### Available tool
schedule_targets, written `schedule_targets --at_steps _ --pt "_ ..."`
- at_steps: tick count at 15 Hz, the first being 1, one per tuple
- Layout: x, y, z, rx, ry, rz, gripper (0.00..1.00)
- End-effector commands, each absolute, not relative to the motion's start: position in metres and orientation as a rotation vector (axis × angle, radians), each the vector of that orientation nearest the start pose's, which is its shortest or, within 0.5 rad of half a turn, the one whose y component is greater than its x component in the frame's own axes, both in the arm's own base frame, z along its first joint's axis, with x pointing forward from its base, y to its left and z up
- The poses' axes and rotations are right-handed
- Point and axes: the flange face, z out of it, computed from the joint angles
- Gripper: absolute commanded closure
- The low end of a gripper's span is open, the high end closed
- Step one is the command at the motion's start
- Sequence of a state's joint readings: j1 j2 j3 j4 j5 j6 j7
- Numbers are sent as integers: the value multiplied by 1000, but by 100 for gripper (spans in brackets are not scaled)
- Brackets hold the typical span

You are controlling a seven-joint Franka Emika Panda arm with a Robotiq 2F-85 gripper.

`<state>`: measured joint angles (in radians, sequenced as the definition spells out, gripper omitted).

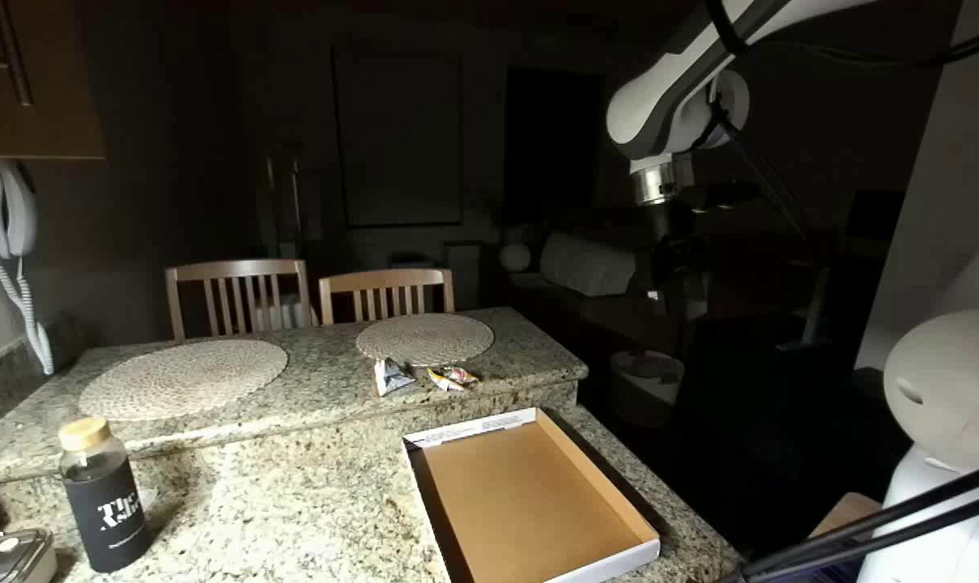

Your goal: Put the packets inside the box

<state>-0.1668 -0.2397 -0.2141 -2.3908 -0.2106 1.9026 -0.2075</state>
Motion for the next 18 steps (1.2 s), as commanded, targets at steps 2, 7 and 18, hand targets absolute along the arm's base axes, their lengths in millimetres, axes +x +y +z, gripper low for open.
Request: schedule_targets --at_steps 2,7,18 --pt "395 -175 391 -3169 106 448 0" --pt "413 -181 404 -3187 67 390 0" --pt "537 -135 442 -3226 -467 293 0"
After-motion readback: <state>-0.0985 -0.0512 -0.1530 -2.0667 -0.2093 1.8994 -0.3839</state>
